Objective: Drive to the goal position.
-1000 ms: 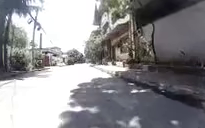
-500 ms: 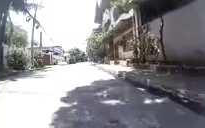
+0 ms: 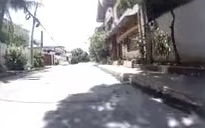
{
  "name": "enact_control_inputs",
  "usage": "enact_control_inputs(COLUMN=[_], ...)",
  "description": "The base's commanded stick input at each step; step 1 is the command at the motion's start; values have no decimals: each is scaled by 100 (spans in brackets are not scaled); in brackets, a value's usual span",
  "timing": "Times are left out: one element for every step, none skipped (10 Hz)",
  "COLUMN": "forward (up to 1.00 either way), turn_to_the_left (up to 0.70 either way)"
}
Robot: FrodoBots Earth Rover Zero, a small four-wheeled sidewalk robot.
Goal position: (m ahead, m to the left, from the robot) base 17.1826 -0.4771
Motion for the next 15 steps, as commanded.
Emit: enact_control_inputs(forward=[100,100,100,100,100,100,100,100,100,100,100,100,100,100,100], turn_to_the_left=[7,7,7,7,7,7,7,7,7,7,7,7,7,7,7])
